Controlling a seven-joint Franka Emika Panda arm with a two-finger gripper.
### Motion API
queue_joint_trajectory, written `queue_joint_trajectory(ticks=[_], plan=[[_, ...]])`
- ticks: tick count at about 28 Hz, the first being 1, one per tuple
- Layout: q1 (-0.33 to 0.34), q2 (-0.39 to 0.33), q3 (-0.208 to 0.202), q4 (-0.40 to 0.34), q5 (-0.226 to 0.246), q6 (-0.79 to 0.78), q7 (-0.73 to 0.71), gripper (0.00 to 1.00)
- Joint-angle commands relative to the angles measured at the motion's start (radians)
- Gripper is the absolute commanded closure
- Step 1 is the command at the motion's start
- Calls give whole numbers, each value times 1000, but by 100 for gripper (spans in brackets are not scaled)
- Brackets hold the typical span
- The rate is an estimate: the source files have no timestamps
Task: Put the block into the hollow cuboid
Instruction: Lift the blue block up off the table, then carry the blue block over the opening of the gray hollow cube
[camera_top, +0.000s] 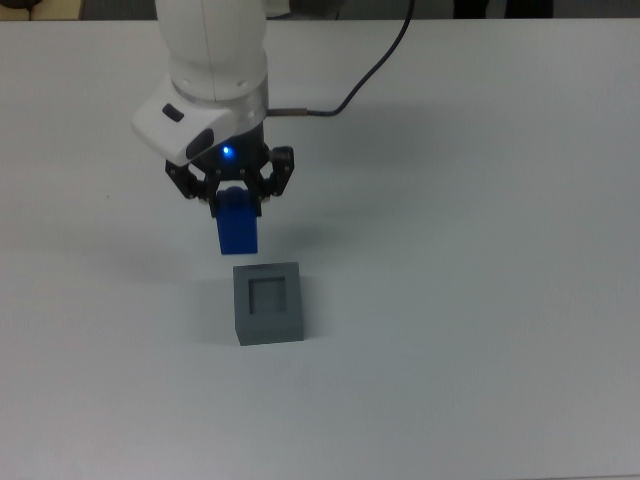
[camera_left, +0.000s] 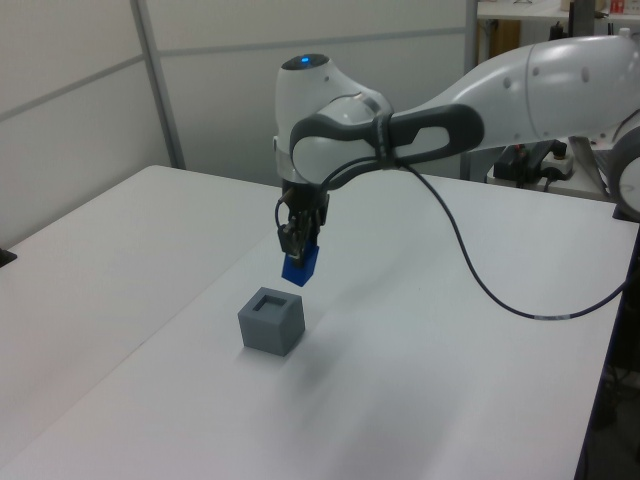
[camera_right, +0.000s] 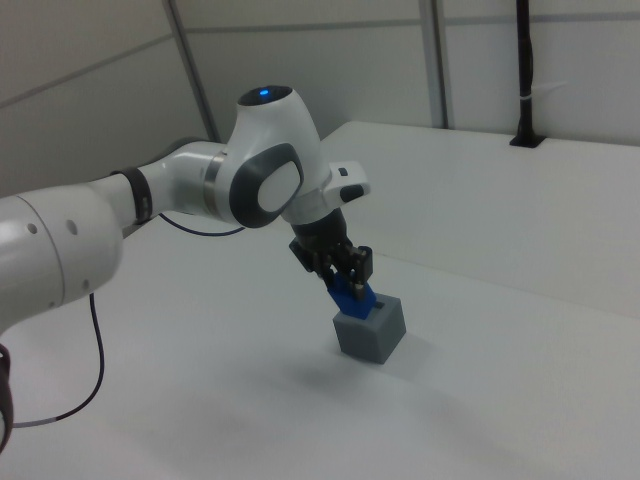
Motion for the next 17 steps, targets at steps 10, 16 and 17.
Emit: queue_joint_trajectory(ticks=[10,16,17], plan=[[12,90,9,37,-1,166,-14,97],[15,112,32,36,-6,168,-12,96],[13,113,32,36,-4,171,-12,96]])
